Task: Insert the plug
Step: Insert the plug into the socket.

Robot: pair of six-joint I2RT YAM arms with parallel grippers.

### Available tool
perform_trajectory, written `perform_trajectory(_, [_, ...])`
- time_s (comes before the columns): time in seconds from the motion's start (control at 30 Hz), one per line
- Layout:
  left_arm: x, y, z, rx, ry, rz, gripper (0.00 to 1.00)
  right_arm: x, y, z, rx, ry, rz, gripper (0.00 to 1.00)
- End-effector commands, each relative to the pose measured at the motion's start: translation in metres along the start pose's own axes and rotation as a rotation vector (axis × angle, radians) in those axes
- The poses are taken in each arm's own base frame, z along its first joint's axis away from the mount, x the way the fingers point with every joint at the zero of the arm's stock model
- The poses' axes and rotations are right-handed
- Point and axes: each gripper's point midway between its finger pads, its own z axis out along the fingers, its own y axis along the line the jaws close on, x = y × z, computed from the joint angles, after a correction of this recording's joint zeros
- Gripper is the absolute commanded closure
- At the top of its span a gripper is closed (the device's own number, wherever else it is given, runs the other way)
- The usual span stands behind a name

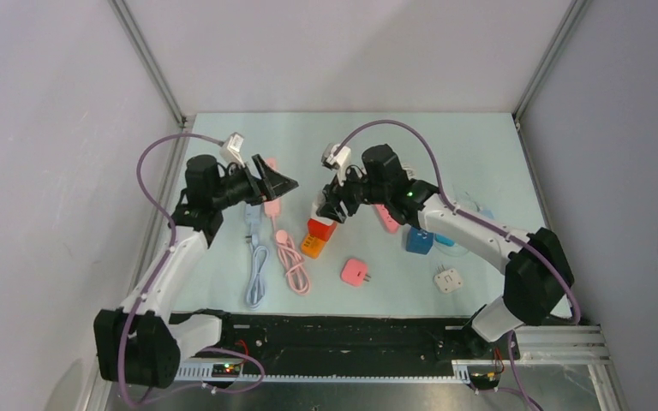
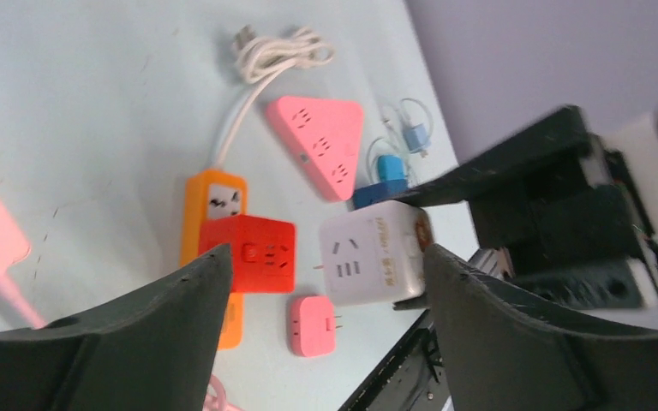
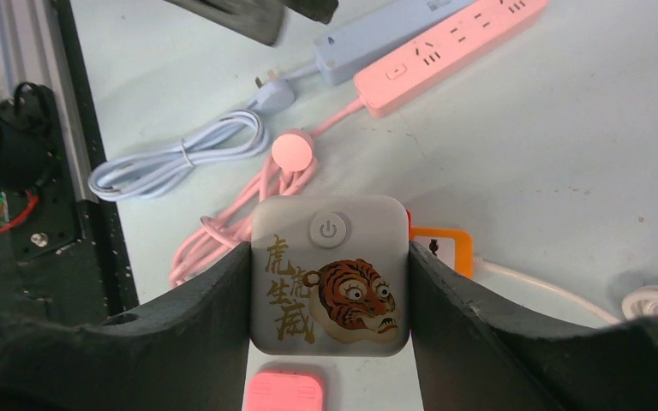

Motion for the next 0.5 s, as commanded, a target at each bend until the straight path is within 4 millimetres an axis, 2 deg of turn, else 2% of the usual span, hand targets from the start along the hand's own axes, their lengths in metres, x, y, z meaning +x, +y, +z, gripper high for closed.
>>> perform_trajectory(0.0, [0.021,0.047,0.011,-0.158,0.065,-0.14,0.19,-0.012,-0.007,0.011,0.016,-0.052,-0.092,1.0])
perform_trajectory(0.07, [0.034,0.061,0.018,-0.181,0.112,-0.194,0.23,-0.005,-0.007,0.015,0.013,-0.031,-0.09,1.0])
perform_trajectory(0.2, [0.05,0.077,0.025,-0.208,0.163,-0.25,0.3,0.008,-0.006,0.021,-0.009,0.005,-0.083,1.0])
perform_trajectory(0.47, [0.077,0.093,0.031,-0.219,0.252,-0.316,0.38,0.023,-0.014,0.028,0.021,0.045,-0.072,1.0])
